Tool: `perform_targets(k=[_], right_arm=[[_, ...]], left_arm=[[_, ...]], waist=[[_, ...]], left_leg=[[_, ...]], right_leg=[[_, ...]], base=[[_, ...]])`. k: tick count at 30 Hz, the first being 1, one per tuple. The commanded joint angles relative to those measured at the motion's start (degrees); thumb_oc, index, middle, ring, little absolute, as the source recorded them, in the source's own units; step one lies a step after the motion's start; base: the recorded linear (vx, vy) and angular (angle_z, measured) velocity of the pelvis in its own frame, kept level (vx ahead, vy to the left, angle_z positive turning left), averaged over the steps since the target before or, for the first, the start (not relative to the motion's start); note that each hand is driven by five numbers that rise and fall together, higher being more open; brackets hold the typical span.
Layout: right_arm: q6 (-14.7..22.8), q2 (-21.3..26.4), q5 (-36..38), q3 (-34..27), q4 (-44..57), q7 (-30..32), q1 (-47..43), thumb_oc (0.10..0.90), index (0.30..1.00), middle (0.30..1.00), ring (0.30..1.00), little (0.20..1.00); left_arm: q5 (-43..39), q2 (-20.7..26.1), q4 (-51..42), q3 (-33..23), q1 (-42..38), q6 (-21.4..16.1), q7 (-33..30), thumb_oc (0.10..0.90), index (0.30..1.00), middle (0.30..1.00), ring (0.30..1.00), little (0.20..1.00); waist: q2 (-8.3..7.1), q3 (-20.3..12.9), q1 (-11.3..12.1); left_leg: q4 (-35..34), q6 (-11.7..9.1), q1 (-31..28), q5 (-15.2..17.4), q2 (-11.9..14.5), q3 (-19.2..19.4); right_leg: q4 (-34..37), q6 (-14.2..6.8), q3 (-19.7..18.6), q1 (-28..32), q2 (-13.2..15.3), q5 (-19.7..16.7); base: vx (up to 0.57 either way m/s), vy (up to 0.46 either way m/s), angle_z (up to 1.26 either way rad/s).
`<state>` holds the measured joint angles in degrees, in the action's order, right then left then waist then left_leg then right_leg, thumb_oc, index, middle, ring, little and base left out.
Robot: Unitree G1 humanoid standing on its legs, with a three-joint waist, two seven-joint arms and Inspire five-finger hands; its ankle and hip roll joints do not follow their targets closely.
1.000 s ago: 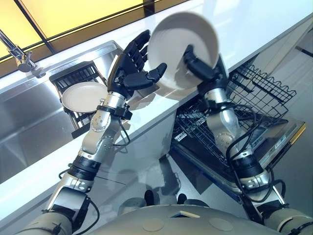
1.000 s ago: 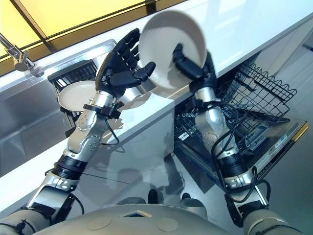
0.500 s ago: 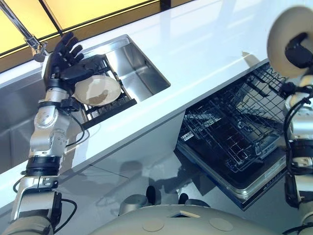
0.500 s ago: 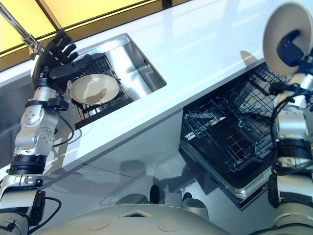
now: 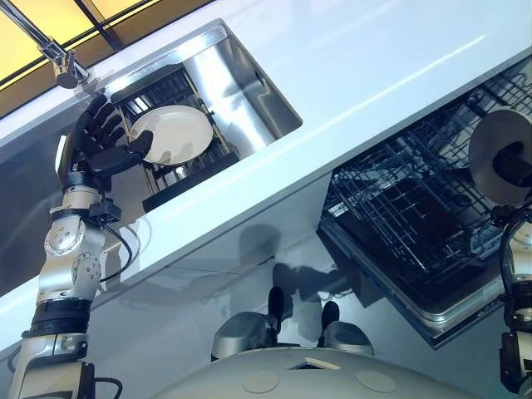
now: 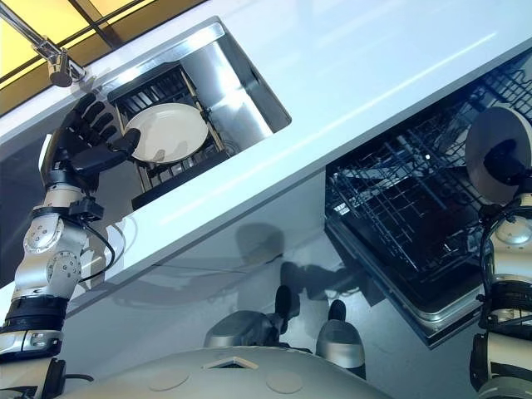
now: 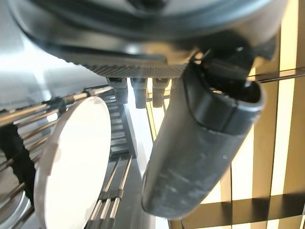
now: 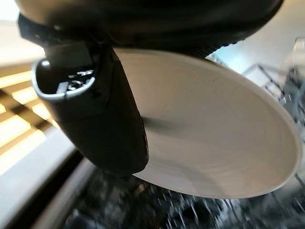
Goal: Pick up plates and place into dishwasher.
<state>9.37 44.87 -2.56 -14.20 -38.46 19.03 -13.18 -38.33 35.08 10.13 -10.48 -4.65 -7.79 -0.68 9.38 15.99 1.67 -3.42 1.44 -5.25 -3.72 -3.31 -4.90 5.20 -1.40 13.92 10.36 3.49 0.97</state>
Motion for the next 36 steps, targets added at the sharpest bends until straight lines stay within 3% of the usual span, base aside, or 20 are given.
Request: perform_targets(k=[1, 4, 7, 8, 9, 10, 14, 20, 31, 36], right_arm=[[6.9, 13.6, -3.1, 0.4, 3.2, -0.4, -3.5, 0.1, 0.3, 0.3, 0.3, 0.2], [3.6, 14.9, -3.8, 3.1, 2.4, -3.1, -5.7, 0.1, 0.3, 0.3, 0.3, 0.2], [-2.8, 15.8, -4.5, 6.7, 1.6, -5.2, -9.9, 0.1, 0.3, 0.3, 0.3, 0.2], [-5.3, 16.0, -4.7, 7.9, 0.6, -6.0, -11.3, 0.235, 0.415, 0.415, 0.415, 0.335], [-7.7, 16.3, -4.9, 9.3, -0.6, -6.7, -13.0, 0.465, 0.613, 0.613, 0.613, 0.565], [-8.7, 16.5, -5.6, 10.5, -1.5, -7.1, -14.4, 0.8, 0.9, 0.9, 0.9, 0.9], [-11.9, 17.1, -5.7, 14.8, -4.8, -7.2, -18.4, 0.8, 0.9, 0.9, 0.9, 0.9], [-14.1, 16.2, -4.6, 14.7, -4.8, -6.3, -18.0, 0.8, 0.9, 0.9, 0.9, 0.9], [-11.5, 12.1, 0.6, 10.9, -1.7, -3.2, -14.0, 0.8, 0.9, 0.9, 0.9, 0.9], [-8.3, 9.9, 8.0, 8.5, 2.2, -2.3, -12.5, 0.8, 0.9, 0.9, 0.9, 0.9]], left_arm=[[-2.1, 4.1, -1.3, -7.5, -1.6, -8.6, -1.3, 0.8, 0.9, 0.9, 0.9, 0.9], [-4.1, 4.5, -0.5, -7.3, -1.9, -9.5, -2.0, 0.8, 0.9, 0.9, 0.9, 0.9], [-6.6, 5.1, 0.0, -6.6, -3.3, -10.8, -2.6, 0.8, 0.9, 0.9, 0.9, 0.9], [-7.2, 5.4, -0.1, -6.2, -3.9, -11.3, -2.7, 0.8, 0.9, 0.9, 0.9, 0.9], [-7.6, 5.6, -0.1, -5.9, -4.5, -11.7, -2.8, 0.8, 0.9, 0.9, 0.9, 0.9], [-7.3, 5.8, -0.1, -5.7, -4.9, -12.1, -3.1, 0.8, 0.9, 0.9, 0.9, 0.9], [-7.4, 7.2, -0.6, -4.2, -6.3, -13.3, -4.1, 0.8, 0.9, 0.9, 0.9, 0.9], [-7.2, 7.6, -1.7, -4.3, -7.0, -13.9, -5.2, 0.8, 0.9, 0.9, 0.9, 0.9], [-8.5, 7.0, -1.1, -5.9, -6.3, -14.4, -3.3, 0.8, 0.9, 0.9, 0.9, 0.9], [-7.8, 6.6, -0.8, -6.1, -5.8, -14.4, -2.3, 0.8, 0.9, 0.9, 0.9, 0.9]], waist=[[0.37, -5.0, 1.2], [0.88, -3.9, 1.4], [1.16, -2.3, 1.7], [1.1, -1.7, 2.0], [1.05, -1.2, 2.1], [1.01, -0.9, 2.2], [0.49, 0.3, 2.8], [-0.5, 0.9, 3.0], [-2.87, 0.4, 2.9], [-3.64, -0.8, 2.8]], left_leg=[[6.2, -5.7, 3.5, 4.7, 1.8, 0.3], [6.6, -6.1, 4.9, 4.3, 1.8, 0.2], [7.1, -6.3, 6.8, 4.0, 1.7, 0.1], [7.3, -6.2, 7.4, 3.9, 1.7, 0.1], [7.5, -6.2, 8.0, 3.9, 1.7, 0.2], [7.7, -6.2, 8.5, 3.8, 1.7, 0.2], [8.5, -6.0, 9.7, 3.7, 1.6, 0.0], [8.8, -5.6, 10.1, 3.8, 1.4, -0.7], [8.2, -4.4, 8.3, 4.7, 0.9, -0.4], [7.0, -3.8, 6.9, 5.0, 0.8, 0.2]], right_leg=[[-21.5, 3.7, 1.1, -8.8, -1.1, 14.8], [-22.6, 4.1, 1.5, -10.1, -0.8, 15.4], [-23.8, 4.3, 1.5, -12.3, -0.5, 15.8], [-24.0, 4.4, 1.5, -12.9, -0.5, 15.9], [-24.3, 4.5, 1.5, -13.5, -0.5, 15.9], [-24.5, 4.5, 1.5, -14.0, -0.5, 15.9], [-25.1, 4.6, 1.4, -15.0, -0.6, 15.5], [-24.4, 4.3, 0.9, -15.1, -0.9, 14.5], [-21.1, 3.3, -0.1, -12.9, -1.3, 12.6], [-19.7, 2.8, -0.1, -11.6, -1.1, 12.1]], base=[[0.0, -0.023, 0.08], [-0.05, -0.012, 0.11], [-0.17, -0.03, 0.05], [-0.18, -0.042, 0.02], [-0.16, -0.035, 0.05], [-0.16, -0.03, 0.05], [-0.11, -0.03, 0.09], [-0.06, -0.017, 0.09], [-0.04, 0.035, 0.02], [-0.02, 0.081, -0.01]])
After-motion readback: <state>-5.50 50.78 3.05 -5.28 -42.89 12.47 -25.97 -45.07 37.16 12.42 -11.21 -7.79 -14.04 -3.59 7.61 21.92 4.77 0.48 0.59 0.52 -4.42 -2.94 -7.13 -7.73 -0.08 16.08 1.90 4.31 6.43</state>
